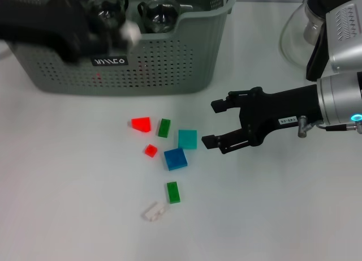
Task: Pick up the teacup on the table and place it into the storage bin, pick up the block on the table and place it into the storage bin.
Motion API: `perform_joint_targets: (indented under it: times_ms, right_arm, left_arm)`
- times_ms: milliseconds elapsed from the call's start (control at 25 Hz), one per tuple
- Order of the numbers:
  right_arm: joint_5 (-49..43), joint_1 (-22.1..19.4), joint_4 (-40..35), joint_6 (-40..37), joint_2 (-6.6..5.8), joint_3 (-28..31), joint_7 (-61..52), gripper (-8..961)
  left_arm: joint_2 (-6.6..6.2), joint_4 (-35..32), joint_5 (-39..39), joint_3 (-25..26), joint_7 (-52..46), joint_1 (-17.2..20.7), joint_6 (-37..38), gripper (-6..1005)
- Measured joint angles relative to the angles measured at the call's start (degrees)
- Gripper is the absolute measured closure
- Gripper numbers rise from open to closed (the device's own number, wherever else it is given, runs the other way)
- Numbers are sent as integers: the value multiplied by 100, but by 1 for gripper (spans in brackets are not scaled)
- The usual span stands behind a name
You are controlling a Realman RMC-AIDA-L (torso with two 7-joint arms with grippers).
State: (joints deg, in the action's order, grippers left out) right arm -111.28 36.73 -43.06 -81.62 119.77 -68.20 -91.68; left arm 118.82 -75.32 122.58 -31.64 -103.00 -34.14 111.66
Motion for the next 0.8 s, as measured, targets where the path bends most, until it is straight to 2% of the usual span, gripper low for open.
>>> perform_joint_targets:
  times_ms: [160, 240, 360, 600, 800]
  right_arm:
    - [-10, -34, 0, 2, -18, 0, 48, 8]
    - [-13, -43, 0, 11, -20, 0, 74, 8]
    - [-20, -46, 0, 18, -28, 0, 79, 8]
    - [-62, -38, 0, 36, -39, -6, 84, 8]
    - [-93, -44, 36, 164, -27, -22, 94, 8]
  left_arm:
    - [-254, 465, -593, 716, -361, -27, -475, 821]
    - [-334, 751, -632, 778, -574, -101, -932, 819]
    - [-413, 1098, -573, 482, -707, -199, -1589, 815]
    - [-432, 1418, -384, -278, -1194, -368, -3013, 809]
    - [-439, 1563, -108, -489, -1599, -477, -3472, 803]
